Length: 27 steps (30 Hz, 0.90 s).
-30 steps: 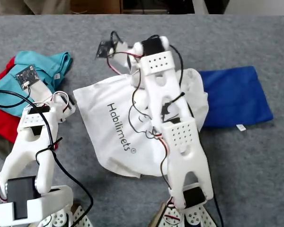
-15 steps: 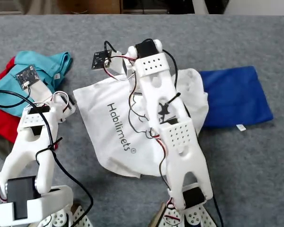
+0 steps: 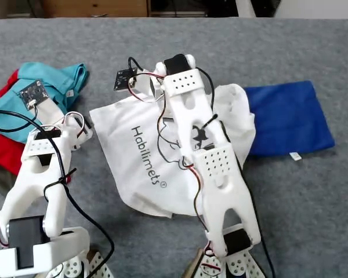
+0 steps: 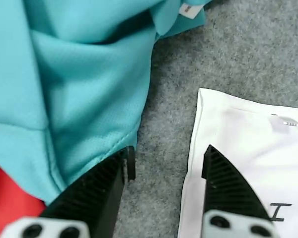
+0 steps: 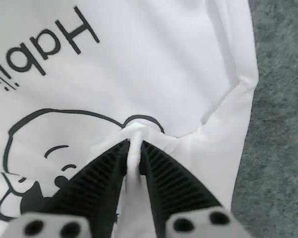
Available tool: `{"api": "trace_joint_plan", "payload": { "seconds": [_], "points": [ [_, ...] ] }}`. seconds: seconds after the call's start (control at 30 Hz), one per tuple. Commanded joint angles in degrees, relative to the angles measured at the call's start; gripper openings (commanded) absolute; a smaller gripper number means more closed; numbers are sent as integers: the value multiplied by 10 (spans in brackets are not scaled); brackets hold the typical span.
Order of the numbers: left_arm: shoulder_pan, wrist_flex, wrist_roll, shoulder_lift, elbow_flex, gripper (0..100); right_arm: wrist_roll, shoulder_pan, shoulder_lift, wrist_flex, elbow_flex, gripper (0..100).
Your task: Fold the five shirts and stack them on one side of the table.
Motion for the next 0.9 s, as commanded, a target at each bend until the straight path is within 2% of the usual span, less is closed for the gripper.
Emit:
{"api": "trace_joint_plan", "payload": {
  "seconds": [0.0, 0.2, 0.4, 0.47, 0.6, 0.77, 0.87],
  "points": [
    [4, -1, 0, -1, -31, 224, -14, 7, -3, -3, -57, 9],
    [4, -1, 0, -1, -31, 224, -22, 19, -5, 0, -94, 9],
    [2, -1, 0, -1, -31, 224, -119, 70, -6, -4, -248, 9],
    [-11, -1, 4, -1, -33, 225, -171, 102, -5, -18, -306, 9],
    [-24, -5, 6, -1, -36, 225, -315, 182, -21, -105, -295, 9],
    [-51, -1, 57, -1, -41, 229, -498, 251, 26, -188, -298, 9],
    [-62, 29, 66, -1, -74, 229, -561, 276, 79, -236, -299, 10]
  ]
}}
